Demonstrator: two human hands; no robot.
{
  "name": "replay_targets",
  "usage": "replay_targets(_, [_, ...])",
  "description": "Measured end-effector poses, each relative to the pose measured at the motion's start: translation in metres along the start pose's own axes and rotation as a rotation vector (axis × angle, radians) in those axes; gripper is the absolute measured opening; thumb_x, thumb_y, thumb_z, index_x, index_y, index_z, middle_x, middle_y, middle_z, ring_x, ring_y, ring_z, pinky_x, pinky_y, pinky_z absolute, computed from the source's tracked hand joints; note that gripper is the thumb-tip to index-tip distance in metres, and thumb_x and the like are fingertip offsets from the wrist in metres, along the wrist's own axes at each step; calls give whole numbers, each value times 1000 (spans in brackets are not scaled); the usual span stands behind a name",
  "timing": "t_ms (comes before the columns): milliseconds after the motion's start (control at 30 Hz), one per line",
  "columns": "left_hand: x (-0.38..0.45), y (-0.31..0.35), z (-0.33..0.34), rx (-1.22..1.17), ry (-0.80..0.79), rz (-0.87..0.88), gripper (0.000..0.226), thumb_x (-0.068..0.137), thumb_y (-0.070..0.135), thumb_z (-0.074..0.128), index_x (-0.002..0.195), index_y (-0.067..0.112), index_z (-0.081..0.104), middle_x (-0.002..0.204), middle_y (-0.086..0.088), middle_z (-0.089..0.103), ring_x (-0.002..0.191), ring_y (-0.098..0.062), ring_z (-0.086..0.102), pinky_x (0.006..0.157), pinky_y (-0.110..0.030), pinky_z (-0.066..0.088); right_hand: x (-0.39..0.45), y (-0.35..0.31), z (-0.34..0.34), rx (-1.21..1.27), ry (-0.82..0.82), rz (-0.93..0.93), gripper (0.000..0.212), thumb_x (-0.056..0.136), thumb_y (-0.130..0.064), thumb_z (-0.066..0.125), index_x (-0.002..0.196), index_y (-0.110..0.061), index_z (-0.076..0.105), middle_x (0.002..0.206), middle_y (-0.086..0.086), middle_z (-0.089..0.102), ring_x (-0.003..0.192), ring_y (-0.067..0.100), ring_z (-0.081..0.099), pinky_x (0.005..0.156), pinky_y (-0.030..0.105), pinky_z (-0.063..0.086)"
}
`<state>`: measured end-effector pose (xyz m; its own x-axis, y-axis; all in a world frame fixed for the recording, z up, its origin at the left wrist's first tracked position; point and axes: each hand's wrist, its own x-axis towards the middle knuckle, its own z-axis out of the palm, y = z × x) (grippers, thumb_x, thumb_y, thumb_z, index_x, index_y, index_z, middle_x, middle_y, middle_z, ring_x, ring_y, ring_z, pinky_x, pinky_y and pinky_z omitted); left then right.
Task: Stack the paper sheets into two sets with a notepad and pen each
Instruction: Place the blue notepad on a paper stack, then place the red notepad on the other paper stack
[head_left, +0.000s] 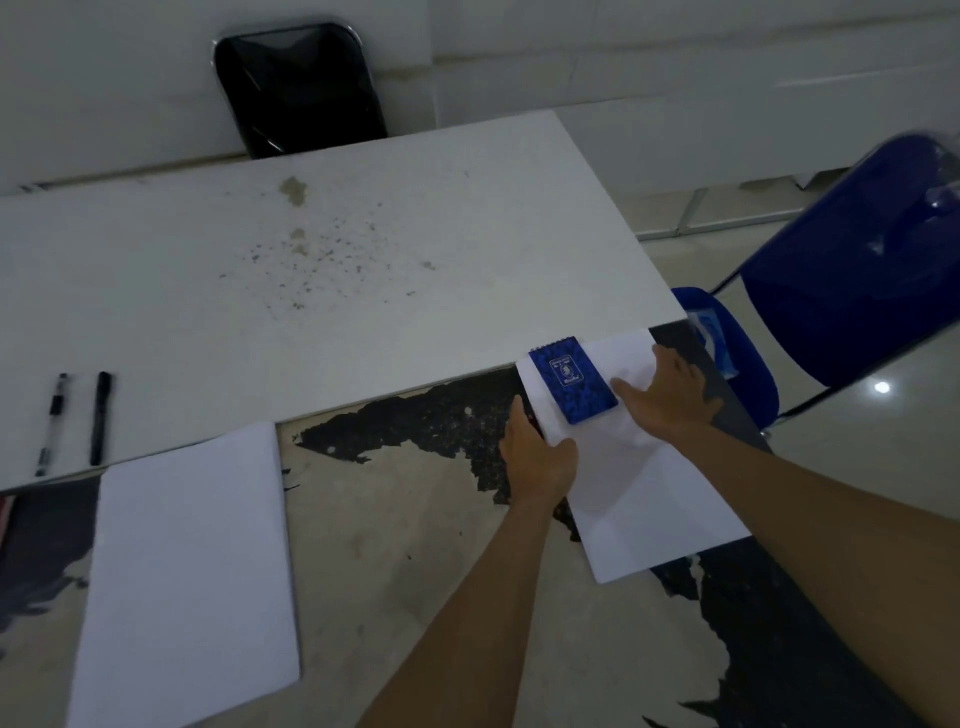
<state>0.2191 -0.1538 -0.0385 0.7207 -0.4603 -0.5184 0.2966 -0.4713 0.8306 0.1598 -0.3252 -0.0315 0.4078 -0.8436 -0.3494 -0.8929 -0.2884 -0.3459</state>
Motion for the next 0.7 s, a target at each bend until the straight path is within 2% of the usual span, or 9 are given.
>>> replay_targets(167, [-10, -8, -86, 316, 86, 116, 90, 88, 35, 68, 157, 20, 12, 163, -4, 18, 149, -26, 16, 120, -44, 22, -39, -63, 2, -58, -37, -178, 95, 87, -69, 56, 159, -27, 10, 169, 0, 4, 154, 28, 3, 119, 64, 8])
replay_targets(300, [-33, -27, -189, 422, 259, 44, 94, 84, 52, 65, 157, 26, 11, 165, -2, 10, 151, -25, 11, 119, -52, 20, -84, -139, 21, -57, -90, -341, 101, 83, -75, 56, 159, -30, 8, 169, -1, 0, 155, 29, 1, 118, 66, 10])
replay_targets(367, [-48, -42, -242, 457, 354, -20, 100, 82, 61, 64, 157, 26, 8, 165, -3, 5, 152, -26, 5, 120, -54, 14, -111, -178, 38, -21, -109, -413, 104, 81, -77, 57, 159, -32, 7, 169, -1, -1, 155, 30, 0, 118, 67, 11])
replay_targets(433, [-61, -62, -291, 475, 414, -116, 107, 80, 68, 62, 157, 26, 2, 166, -4, 0, 152, -28, -2, 119, -56, 9, -140, -213, 59, -2, -146, -464, 105, 79, -79, 57, 159, -33, 6, 169, -2, -2, 155, 29, 0, 119, 65, 11])
replay_targets(567, [-82, -98, -369, 409, 482, -236, 115, 76, 69, 65, 157, 24, -3, 166, -8, -3, 152, -30, -2, 119, -56, 11, -192, -261, 112, 81, -276, -501, 107, 78, -72, 65, 159, -30, 9, 168, -1, 5, 154, 29, 10, 120, 57, 22])
replay_targets(700, [-92, -135, -418, 289, 535, -295, 119, 75, 64, 70, 157, 17, -3, 165, -11, 3, 152, -30, 4, 120, -53, 17, -240, -286, 174, 144, -430, -399, 116, 75, -62, 76, 160, -23, 7, 166, 5, 19, 151, 29, 23, 118, 50, 31])
